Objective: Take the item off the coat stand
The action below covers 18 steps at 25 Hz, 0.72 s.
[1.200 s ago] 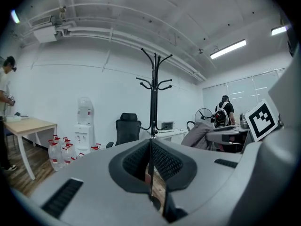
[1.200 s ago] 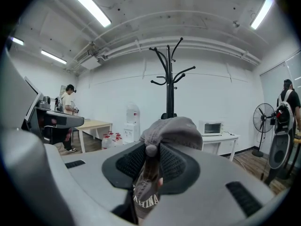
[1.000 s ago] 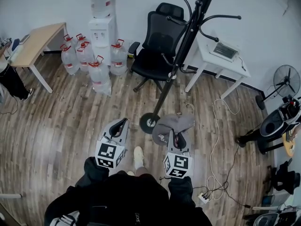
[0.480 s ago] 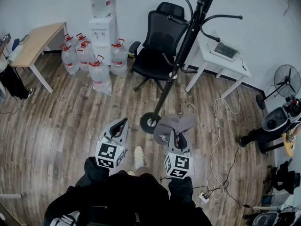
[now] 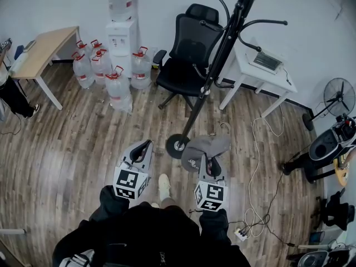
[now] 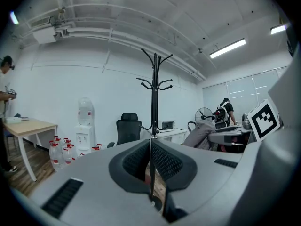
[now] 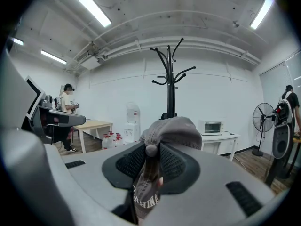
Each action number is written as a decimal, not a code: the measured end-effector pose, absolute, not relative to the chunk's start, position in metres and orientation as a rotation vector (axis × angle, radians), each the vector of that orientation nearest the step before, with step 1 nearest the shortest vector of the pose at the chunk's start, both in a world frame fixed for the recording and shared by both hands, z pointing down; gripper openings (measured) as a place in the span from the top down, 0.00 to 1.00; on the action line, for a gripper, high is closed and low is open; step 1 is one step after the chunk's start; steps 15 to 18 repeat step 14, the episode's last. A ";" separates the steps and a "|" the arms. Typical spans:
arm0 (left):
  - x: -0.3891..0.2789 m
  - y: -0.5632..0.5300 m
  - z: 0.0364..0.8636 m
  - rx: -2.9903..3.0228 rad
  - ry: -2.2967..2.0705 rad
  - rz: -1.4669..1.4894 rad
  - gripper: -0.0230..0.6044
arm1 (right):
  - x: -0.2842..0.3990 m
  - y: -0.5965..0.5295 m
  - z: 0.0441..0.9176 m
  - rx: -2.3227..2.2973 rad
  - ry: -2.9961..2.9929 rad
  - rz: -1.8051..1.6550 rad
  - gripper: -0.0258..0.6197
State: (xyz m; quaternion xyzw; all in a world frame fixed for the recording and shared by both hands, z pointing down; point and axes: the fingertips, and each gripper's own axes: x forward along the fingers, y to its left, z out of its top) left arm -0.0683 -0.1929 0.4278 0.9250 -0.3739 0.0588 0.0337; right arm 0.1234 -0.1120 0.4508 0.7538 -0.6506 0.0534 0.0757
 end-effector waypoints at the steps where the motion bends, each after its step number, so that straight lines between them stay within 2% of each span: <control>1: -0.068 -0.193 0.428 2.846 -1.151 0.180 0.92 | 0.124 -0.112 0.451 2.261 -1.950 0.159 0.80; 18: -0.071 -0.186 0.428 2.848 -1.157 0.170 0.92 | 0.123 -0.105 0.451 2.264 -1.958 0.151 0.80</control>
